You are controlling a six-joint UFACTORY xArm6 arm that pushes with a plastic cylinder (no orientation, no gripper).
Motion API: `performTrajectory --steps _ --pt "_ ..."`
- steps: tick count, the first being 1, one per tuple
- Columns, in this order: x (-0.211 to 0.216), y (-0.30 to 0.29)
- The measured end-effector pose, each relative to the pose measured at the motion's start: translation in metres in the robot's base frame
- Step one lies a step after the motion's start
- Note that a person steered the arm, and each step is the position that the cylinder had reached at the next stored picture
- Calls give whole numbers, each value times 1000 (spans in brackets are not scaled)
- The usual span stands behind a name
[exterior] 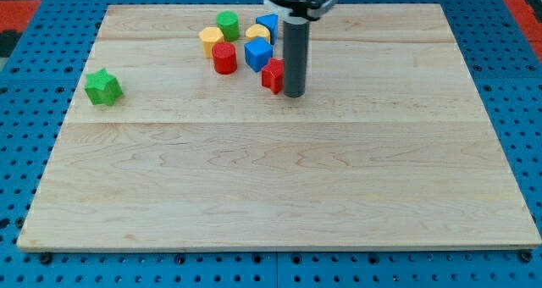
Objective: Slide the green star below to the red circle
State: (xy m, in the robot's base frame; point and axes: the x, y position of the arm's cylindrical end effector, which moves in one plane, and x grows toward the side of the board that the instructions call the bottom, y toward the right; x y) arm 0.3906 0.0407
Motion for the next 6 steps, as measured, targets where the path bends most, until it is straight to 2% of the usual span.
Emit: performTrajectory --steps 1,2,3,4,5,6 --pt "-26 -6" --pt "-34 -36" --pt "49 -57" --pt "60 -143" --pt "54 -265" --pt "21 -333"
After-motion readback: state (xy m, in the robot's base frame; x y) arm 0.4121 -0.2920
